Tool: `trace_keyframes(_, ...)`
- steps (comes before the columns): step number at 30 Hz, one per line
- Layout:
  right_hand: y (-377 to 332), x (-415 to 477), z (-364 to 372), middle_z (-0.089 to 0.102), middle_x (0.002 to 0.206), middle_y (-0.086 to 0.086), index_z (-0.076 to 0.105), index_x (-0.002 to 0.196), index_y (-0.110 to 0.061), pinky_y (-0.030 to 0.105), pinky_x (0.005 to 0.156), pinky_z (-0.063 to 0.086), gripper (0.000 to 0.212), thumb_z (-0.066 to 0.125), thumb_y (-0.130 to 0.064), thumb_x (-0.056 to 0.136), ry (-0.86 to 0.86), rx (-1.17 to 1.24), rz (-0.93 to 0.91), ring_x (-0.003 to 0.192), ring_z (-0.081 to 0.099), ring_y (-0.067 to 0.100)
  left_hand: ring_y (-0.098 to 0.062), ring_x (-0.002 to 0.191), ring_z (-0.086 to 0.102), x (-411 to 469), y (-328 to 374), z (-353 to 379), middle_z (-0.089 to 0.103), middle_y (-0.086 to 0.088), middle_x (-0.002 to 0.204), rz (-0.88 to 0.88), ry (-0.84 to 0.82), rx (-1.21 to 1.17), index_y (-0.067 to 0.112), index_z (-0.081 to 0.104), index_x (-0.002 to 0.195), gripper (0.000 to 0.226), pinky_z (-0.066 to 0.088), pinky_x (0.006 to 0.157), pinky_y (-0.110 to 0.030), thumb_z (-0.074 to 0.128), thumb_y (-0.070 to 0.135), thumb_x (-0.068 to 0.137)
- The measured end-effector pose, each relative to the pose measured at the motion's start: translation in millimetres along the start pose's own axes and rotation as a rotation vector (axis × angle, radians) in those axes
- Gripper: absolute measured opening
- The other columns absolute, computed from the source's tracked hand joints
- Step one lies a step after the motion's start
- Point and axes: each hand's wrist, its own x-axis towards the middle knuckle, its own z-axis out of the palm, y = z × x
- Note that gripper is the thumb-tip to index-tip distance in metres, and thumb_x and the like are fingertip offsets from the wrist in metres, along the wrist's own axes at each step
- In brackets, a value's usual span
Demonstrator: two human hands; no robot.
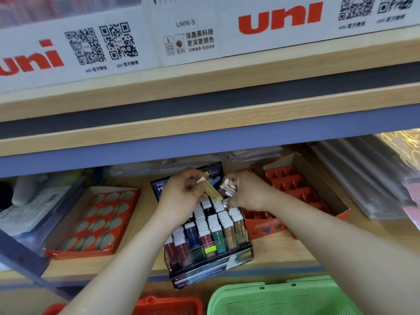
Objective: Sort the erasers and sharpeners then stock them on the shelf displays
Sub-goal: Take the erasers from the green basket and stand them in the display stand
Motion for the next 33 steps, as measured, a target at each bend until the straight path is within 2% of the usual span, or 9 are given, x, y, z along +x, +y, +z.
trace_keyframes(2,-2,7,-2,0.069,0.085,0.003,0.057,0.129,-0.021,0.022,0.054,0.044,0.059,0.076,-0.007,0.075,-0.073,-0.153,-0.024,0.064,0.059,0.014,-0.01,0.071,0.071,-4,-1,-2,0.072,-0.007,0.082,-0.006,-0.007,-0.027,0.024,0.062,0.091,0.014,0.058,0.071,-0.024,0.058,0.011,0.094)
trace_keyframes(5,-8,10,-9,0.068,0.086,0.006,0.044,0.143,-0.02,0.02,0.049,0.043,0.072,0.075,-0.009,0.078,-0.141,-0.291,-0.055,0.057,0.054,0.012,-0.008,0.069,0.07,-6,-2,-2,0.071,-0.004,0.079,-0.03,0.006,-0.064,0.022,0.062,0.09,0.014,0.057,0.07,-0.021,0.058,0.009,0.094)
trace_keyframes(9,-4,5,-13,0.07,0.093,0.011,0.048,0.139,-0.025,0.026,0.058,0.048,0.07,0.077,-0.01,0.076,-0.052,-0.238,-0.083,0.069,0.063,0.022,-0.01,0.071,0.07,-4,-4,-1,0.071,-0.005,0.081,-0.001,0.053,-0.047,0.025,0.062,0.09,0.016,0.059,0.077,-0.032,0.059,0.01,0.093)
trace_keyframes(12,2,1,-9,0.063,0.093,-0.002,0.056,0.128,-0.027,0.024,0.061,0.044,0.058,0.077,-0.012,0.076,-0.026,-0.275,-0.145,0.076,0.058,0.015,-0.014,0.076,0.069,2,-8,1,0.071,0.0,0.082,0.048,0.092,0.031,0.033,0.062,0.088,0.02,0.058,0.079,-0.04,0.061,0.014,0.092)
trace_keyframes(16,5,-8,-14,0.065,0.073,-0.004,0.065,0.092,-0.02,0.024,0.05,0.047,0.025,0.079,-0.007,0.076,-0.083,0.109,-0.053,0.056,0.057,0.009,-0.009,0.084,0.065,11,-9,9,0.068,0.01,0.086,0.098,0.067,0.158,0.033,0.066,0.092,0.015,0.053,0.078,-0.03,0.066,0.018,0.089)
trace_keyframes(20,17,-31,-26,0.071,0.083,0.012,0.066,0.096,-0.006,0.022,0.047,0.048,0.024,0.079,-0.013,0.077,0.145,0.804,0.186,0.053,0.057,0.01,-0.012,0.089,0.064,23,-5,17,0.07,0.004,0.094,0.137,0.026,0.297,0.02,0.071,0.104,0.015,0.047,0.079,-0.021,0.065,0.017,0.09)
trace_keyframes(25,33,-60,-30,0.067,0.081,0.009,0.061,0.104,-0.009,0.026,0.051,0.054,0.022,0.067,-0.015,0.083,0.126,1.517,0.39,0.063,0.063,0.015,-0.016,0.101,0.063,32,-7,24,0.069,-0.003,0.112,0.191,-0.103,0.538,0.016,0.068,0.116,0.024,0.047,0.087,-0.023,0.063,0.021,0.092)
trace_keyframes(28,34,-79,-27,0.072,0.093,0.013,0.061,0.116,0.001,0.032,0.057,0.059,0.036,0.062,-0.003,0.079,0.072,1.528,0.41,0.077,0.07,0.021,-0.017,0.1,0.063,36,-9,28,0.069,-0.003,0.112,0.226,-0.119,0.655,0.016,0.067,0.116,0.025,0.046,0.081,-0.022,0.062,0.023,0.093)
trace_keyframes(33,22,-100,-21,0.074,0.101,0.016,0.063,0.11,0.001,0.033,0.054,0.06,0.027,0.063,-0.003,0.083,0.047,1.415,0.442,0.08,0.074,0.025,-0.022,0.089,0.062,42,-7,39,0.069,-0.005,0.098,0.305,-0.168,0.881,0.013,0.069,0.101,0.015,0.047,0.072,-0.027,0.064,0.022,0.09)
